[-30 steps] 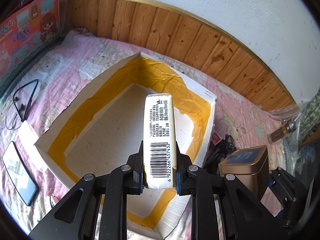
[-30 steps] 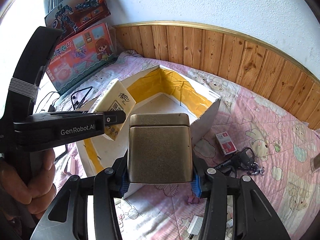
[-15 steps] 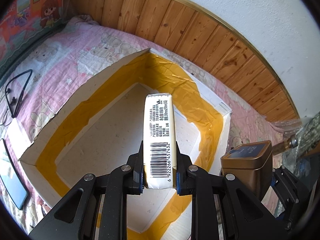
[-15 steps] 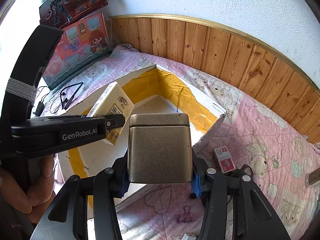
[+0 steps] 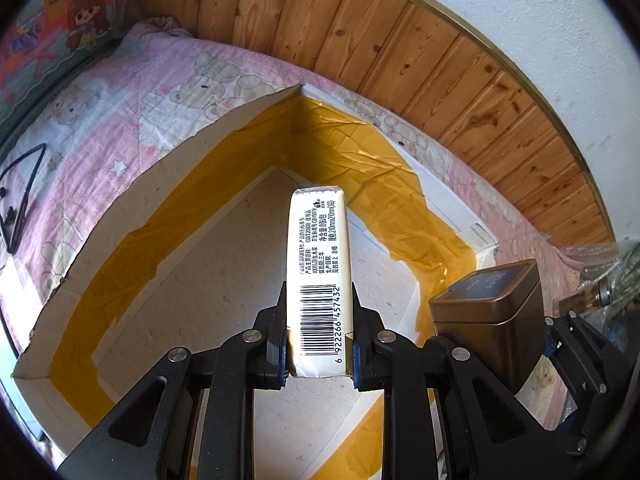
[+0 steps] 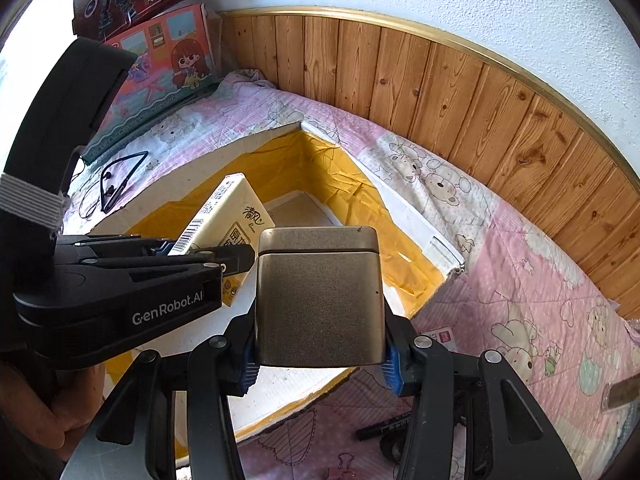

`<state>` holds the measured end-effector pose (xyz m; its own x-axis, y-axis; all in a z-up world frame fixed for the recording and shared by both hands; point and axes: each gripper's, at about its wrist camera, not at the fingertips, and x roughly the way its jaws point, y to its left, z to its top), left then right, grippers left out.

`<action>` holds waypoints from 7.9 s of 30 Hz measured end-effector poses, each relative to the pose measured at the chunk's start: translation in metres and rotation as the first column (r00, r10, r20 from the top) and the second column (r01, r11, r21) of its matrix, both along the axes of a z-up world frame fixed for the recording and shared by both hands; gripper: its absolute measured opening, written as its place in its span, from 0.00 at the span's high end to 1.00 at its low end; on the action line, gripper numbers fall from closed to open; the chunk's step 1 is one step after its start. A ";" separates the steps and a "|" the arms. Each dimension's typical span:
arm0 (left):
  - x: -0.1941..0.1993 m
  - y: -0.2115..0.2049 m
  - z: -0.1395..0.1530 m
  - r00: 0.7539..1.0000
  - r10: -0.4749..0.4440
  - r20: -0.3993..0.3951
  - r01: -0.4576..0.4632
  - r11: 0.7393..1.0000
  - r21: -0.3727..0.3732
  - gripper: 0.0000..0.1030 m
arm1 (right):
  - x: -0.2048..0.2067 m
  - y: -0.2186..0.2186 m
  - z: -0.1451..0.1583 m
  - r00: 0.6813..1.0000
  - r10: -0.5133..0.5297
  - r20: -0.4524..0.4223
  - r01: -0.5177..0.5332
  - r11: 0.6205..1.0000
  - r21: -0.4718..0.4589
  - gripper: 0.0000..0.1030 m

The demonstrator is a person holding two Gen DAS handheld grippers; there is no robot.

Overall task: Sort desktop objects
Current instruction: 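Lift and carry the tissue pack with the left tool while the right tool carries the tin into the box, then open the left tool releasing the tissue pack while the right tool releases the tin in the box, then withdraw both tools from the box back toward the remaining items, then grasp the white charger plug with the left tool, then close the right tool on the green tape roll while the left tool holds the charger, then carry the charger with the left tool while the right tool carries the tape roll toward the box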

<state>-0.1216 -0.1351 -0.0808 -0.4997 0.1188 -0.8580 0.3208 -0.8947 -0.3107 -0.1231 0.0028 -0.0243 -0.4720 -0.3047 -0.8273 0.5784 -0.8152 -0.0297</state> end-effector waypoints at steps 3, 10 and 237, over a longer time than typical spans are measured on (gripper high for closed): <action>-0.010 -0.006 -0.008 1.000 0.011 0.024 -0.011 1.000 0.006 0.78 | -0.010 -0.006 -0.008 1.000 0.027 0.013 -0.028 0.999 0.030 0.52; -0.032 -0.015 -0.032 0.998 0.001 0.070 -0.002 1.000 0.008 0.78 | -0.031 -0.020 -0.028 0.994 0.096 0.061 -0.103 0.987 0.125 0.52; 0.163 0.110 0.087 0.946 -0.209 -0.248 0.228 0.972 0.049 0.79 | 0.200 0.164 0.031 0.990 -0.098 -0.102 0.077 0.980 -0.185 0.53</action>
